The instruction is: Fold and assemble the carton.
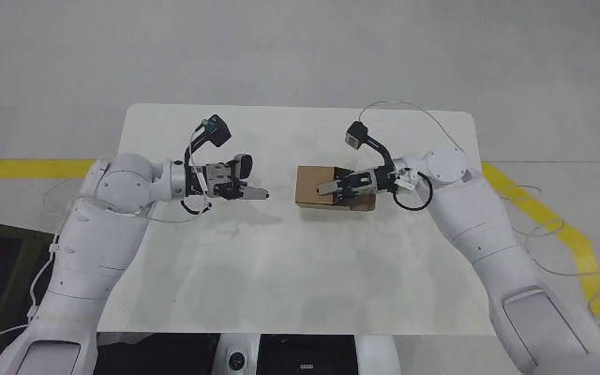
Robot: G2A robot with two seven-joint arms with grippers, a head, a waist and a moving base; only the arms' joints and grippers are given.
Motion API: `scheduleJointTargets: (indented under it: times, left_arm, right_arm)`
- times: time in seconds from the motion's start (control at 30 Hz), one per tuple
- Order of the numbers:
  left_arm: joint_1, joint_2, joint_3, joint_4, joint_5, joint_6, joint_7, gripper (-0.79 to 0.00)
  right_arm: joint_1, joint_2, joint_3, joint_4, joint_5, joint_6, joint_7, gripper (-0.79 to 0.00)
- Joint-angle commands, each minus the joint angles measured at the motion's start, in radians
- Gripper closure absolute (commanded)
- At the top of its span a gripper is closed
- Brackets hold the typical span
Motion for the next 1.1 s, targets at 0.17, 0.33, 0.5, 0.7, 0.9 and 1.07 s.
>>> scheduleJointTargets:
  times: [0.17, 0.33, 0.5, 0.7, 0.9, 1.07]
  left_arm:
    - [0.067, 0.017, -0.038, -0.102, 0.137, -0.05, 0.057, -0.785]
    - [0.111, 0.026, -0.043, -0.138, 0.234, -0.071, 0.087, -0.785]
    - [0.136, 0.031, -0.044, -0.154, 0.302, -0.073, 0.135, -0.785]
    - [0.144, 0.033, -0.042, -0.154, 0.338, -0.082, 0.158, -0.785]
    - [0.144, 0.033, -0.042, -0.154, 0.338, -0.082, 0.158, -0.785]
    - [0.144, 0.033, -0.042, -0.154, 0.338, -0.082, 0.158, -0.785]
  right_arm:
    - [0.021, -0.02, -0.039, 0.09, -0.023, -0.007, -0.011, 0.0]
    - [0.033, -0.033, -0.055, 0.14, -0.025, -0.014, -0.018, -0.046]
    - [0.047, -0.043, -0.068, 0.181, -0.039, -0.011, -0.027, -0.52]
    - [0.064, -0.045, -0.064, 0.2, -0.053, -0.019, -0.013, -0.785]
    - [0.065, -0.025, -0.021, 0.187, -0.054, -0.031, 0.011, -0.785]
    - [0.039, -0.001, 0.025, 0.133, -0.049, -0.044, 0.038, -0.785]
